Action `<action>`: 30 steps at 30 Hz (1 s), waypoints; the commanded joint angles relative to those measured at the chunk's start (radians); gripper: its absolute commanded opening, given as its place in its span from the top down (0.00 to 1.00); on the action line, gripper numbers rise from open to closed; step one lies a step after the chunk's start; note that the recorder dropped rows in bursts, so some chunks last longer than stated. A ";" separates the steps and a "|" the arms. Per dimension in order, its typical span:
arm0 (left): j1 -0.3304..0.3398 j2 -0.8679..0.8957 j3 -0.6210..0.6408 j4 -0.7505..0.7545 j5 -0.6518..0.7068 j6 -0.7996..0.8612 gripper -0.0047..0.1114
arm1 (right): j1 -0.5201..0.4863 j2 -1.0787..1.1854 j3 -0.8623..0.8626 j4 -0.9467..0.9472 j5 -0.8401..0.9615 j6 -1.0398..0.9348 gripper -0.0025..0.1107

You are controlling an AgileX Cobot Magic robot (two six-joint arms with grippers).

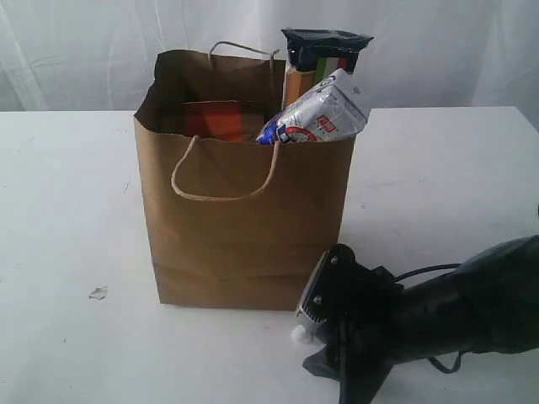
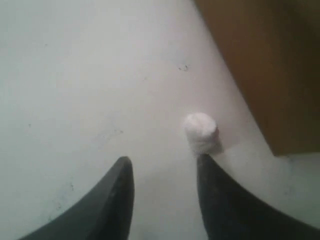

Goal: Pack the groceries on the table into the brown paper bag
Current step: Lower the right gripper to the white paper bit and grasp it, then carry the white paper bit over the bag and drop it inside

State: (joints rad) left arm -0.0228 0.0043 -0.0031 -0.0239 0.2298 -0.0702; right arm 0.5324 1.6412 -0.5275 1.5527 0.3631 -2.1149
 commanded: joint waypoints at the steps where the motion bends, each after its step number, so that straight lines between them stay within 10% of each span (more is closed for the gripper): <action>1: -0.002 -0.004 0.003 -0.005 0.003 -0.001 0.96 | 0.006 0.029 -0.022 0.025 -0.018 -0.019 0.64; 12: -0.002 -0.004 0.003 -0.005 0.003 -0.001 0.96 | 0.006 0.106 -0.094 0.029 -0.028 -0.019 0.65; 23: -0.002 -0.004 0.003 -0.005 0.003 -0.001 0.96 | 0.006 0.068 -0.094 0.029 0.034 0.082 0.98; 30: -0.002 -0.004 0.003 -0.005 0.003 -0.001 0.96 | 0.006 -0.089 -0.094 0.021 0.204 0.289 0.98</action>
State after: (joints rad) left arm -0.0228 0.0043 -0.0031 -0.0239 0.2298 -0.0702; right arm 0.5386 1.6229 -0.6189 1.5830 0.4743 -1.9217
